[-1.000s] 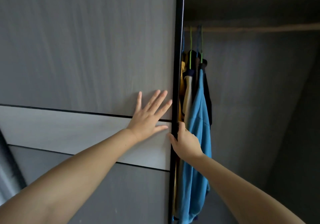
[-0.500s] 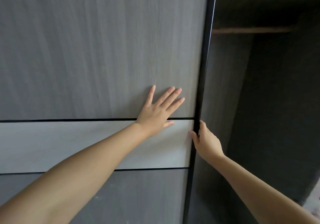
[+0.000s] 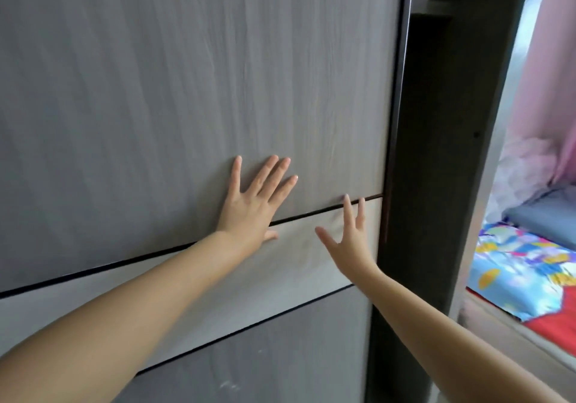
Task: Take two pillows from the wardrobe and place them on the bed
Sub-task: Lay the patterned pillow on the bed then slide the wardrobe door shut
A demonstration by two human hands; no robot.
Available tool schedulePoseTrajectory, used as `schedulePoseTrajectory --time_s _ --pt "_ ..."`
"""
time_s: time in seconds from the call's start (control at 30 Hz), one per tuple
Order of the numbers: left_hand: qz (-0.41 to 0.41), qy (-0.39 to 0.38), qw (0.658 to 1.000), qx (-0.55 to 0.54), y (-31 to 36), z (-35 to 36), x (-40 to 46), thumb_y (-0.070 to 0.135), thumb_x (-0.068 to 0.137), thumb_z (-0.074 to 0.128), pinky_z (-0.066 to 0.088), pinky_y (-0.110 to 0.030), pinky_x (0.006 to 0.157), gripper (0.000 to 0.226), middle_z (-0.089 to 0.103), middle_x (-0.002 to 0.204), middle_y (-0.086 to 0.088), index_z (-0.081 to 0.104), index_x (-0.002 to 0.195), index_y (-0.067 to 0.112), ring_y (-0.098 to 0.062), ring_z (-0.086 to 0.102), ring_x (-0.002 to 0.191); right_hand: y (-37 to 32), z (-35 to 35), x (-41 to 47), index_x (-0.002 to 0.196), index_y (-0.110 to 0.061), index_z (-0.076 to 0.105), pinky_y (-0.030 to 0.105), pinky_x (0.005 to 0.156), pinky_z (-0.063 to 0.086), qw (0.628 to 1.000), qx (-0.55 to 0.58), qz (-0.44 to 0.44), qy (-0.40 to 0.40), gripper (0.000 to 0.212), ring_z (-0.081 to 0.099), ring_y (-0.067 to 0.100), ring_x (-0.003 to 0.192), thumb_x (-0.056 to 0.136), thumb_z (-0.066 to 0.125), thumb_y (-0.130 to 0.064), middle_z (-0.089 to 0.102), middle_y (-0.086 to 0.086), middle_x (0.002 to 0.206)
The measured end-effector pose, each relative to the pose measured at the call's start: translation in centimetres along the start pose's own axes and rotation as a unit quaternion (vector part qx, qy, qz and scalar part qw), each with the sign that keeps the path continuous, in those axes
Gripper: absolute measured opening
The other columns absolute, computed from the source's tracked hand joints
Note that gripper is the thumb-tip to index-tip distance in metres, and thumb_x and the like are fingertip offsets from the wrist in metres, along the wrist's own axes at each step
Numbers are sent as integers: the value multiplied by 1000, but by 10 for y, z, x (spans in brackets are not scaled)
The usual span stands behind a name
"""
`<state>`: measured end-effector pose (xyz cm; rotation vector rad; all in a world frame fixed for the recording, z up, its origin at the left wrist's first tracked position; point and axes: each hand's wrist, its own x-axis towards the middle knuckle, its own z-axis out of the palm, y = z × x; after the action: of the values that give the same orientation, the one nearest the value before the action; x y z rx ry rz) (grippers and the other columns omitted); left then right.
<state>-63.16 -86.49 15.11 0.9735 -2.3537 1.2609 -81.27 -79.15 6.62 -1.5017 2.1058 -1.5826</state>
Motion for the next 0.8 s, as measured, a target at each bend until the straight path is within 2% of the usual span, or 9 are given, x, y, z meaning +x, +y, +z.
schedulePoseTrajectory --time_s 0.1,0.23,0.37,0.63,0.8 --pt "7 9 1000 -3 2 1 16 71 68 59 -27 -69 95 124 -53 135 -11 -28 142 22 -26 -31 140 6 16 3 148 -40 -9 52 117 20 990 89 105 23 101 -5 25 148 80 66 -51 -22 0 158" --pt "41 9 999 -29 21 -3 46 73 71 54 -27 -66 94 122 -55 132 -9 -36 135 21 -25 -48 124 19 14 18 146 -44 -10 54 117 16 970 161 170 62 105 -11 24 147 76 67 -57 -24 -2 157" --pt "49 25 998 -40 48 -5 74 72 72 54 -29 -65 93 121 -51 135 -10 -34 136 19 -25 -46 125 39 -6 35 146 -45 -10 55 117 14 967 169 175 77 102 -12 22 147 78 65 -57 -26 -5 156" --pt "44 36 997 -43 95 -8 118 74 74 50 -33 -65 92 118 -55 132 -14 -35 136 19 -31 -51 121 80 -41 64 146 -40 -15 56 118 10 970 155 173 76 100 -17 21 146 82 59 -58 -30 -6 155" --pt "46 46 997 -29 116 -17 138 73 74 51 -29 -65 94 118 -41 147 -10 -31 139 19 -28 -31 140 101 -61 78 147 -38 -15 54 118 10 970 149 173 79 99 -15 21 146 82 58 -57 -29 -5 155"
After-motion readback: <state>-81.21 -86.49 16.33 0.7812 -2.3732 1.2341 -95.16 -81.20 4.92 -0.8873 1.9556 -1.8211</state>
